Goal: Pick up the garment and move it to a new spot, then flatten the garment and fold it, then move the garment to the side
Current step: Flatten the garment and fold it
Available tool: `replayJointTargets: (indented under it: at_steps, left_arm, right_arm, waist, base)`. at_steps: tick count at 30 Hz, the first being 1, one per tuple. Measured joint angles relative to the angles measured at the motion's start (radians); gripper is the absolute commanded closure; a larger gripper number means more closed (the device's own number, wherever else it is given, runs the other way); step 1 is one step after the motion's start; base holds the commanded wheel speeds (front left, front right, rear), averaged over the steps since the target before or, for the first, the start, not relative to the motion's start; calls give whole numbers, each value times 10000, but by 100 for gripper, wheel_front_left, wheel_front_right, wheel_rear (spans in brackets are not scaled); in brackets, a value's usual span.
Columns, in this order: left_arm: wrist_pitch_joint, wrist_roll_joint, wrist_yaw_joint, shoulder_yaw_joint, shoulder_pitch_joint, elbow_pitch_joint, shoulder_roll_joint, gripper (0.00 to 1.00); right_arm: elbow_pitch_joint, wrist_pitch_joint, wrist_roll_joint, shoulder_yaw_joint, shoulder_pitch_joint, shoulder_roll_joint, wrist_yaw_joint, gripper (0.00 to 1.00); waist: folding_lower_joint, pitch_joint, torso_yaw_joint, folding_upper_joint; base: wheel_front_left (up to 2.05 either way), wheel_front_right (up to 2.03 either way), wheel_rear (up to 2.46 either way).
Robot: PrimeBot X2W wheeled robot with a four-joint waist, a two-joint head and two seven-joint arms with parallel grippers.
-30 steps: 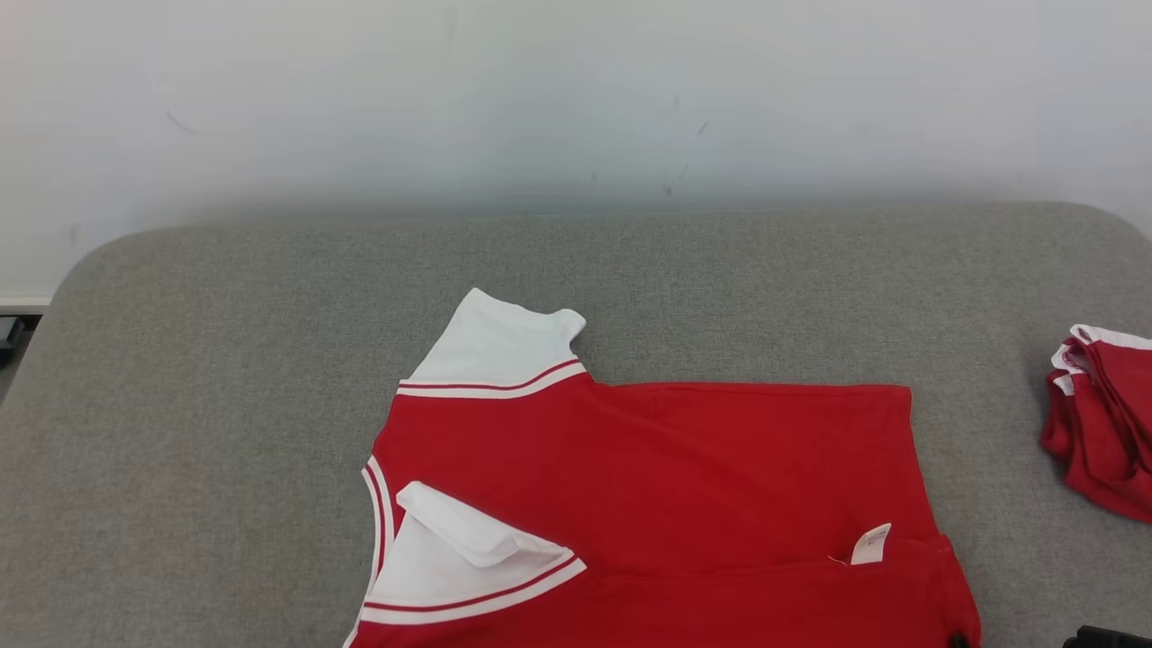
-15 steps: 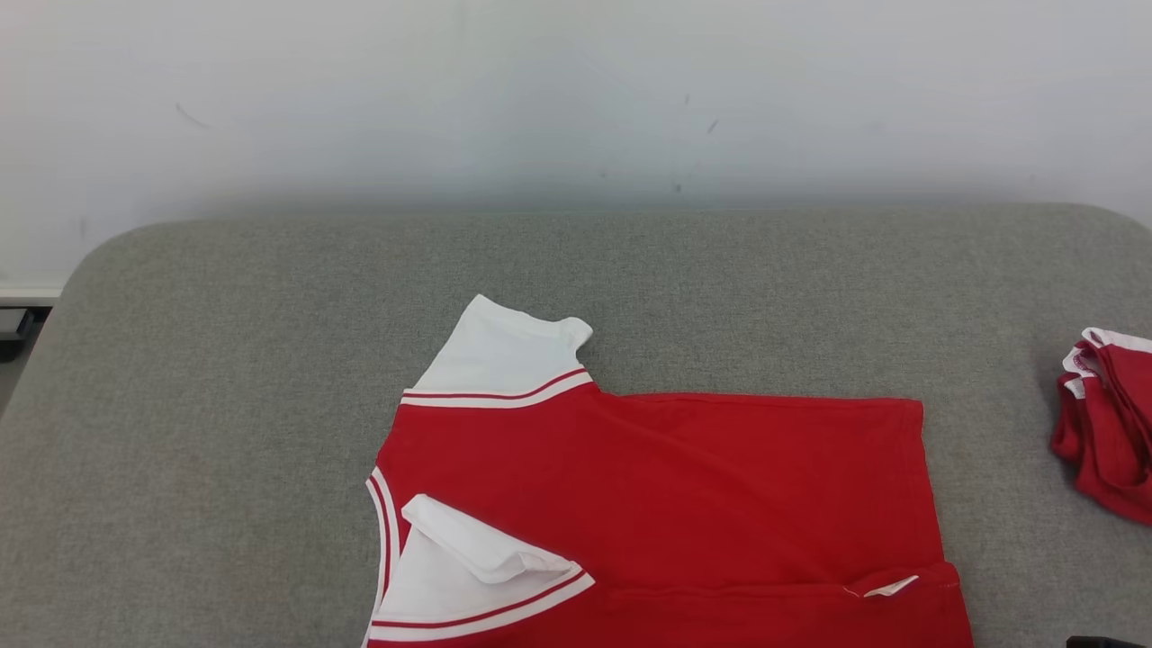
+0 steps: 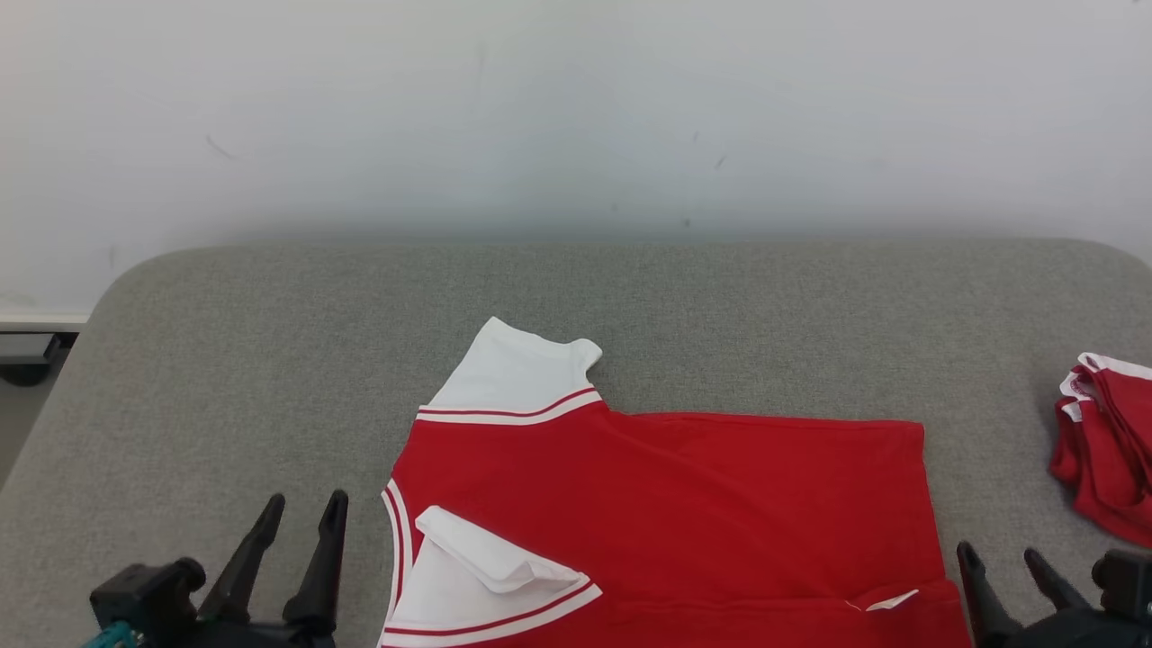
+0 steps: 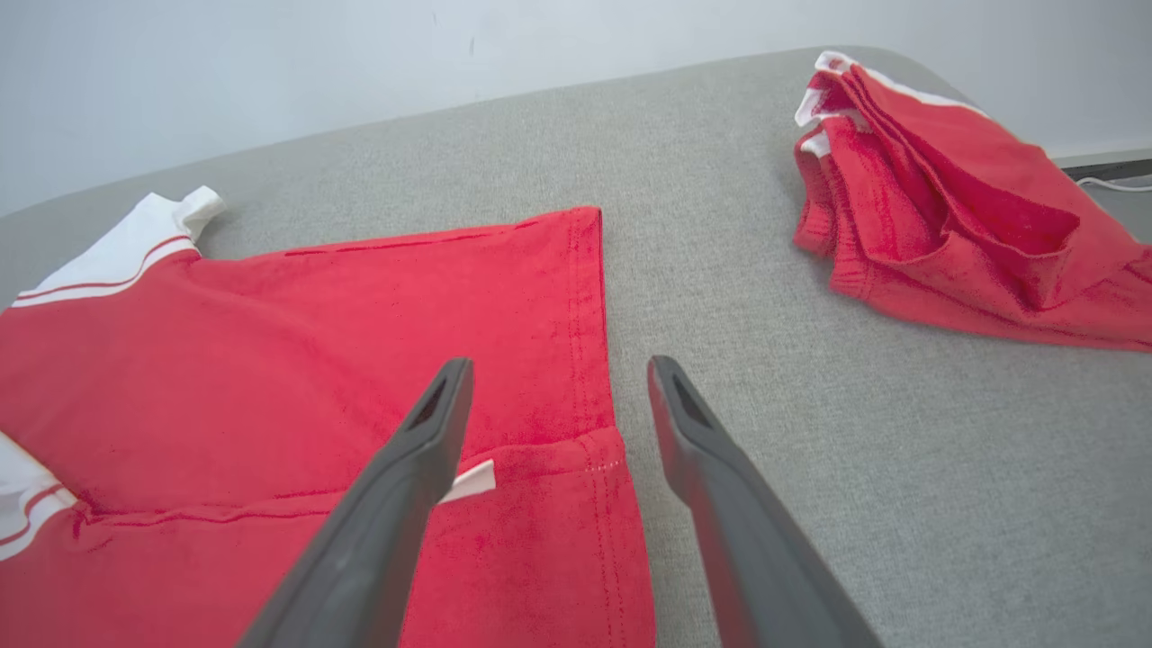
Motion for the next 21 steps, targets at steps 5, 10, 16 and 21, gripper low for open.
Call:
replayJointTargets:
  at_steps: [5,10,16,21]
  left_arm:
    - [-642,556,305,58,-691,-477,-151,0]
    - [-665,1193,633,-391,-932,-25,-401,0]
    - [-518,1745,796,-715,-1536,899,-453,0]
    - [-339,1822,943,-663,-1551,1597,-543,0]
  right_arm:
    - [-188,-397,-493,132,-1064,105,-2,0]
    - [230,-704,-508,844,-1970,828,-2,0]
    - [1195,-1124,-627,1151,-2669,1179,-4,0]
    - [1925,-1430,-639,1208,-3162,1212,-2,0]
  waist:
    - [0,-197,48,0]
    - [1,-276,-86,0]
    - [0,-329,-199,0]
    - [1,-330,-222,0]
  base:
    - [0,0,0]
    - [0,0,0]
    - [0,0,0]
    - [0,0,0]
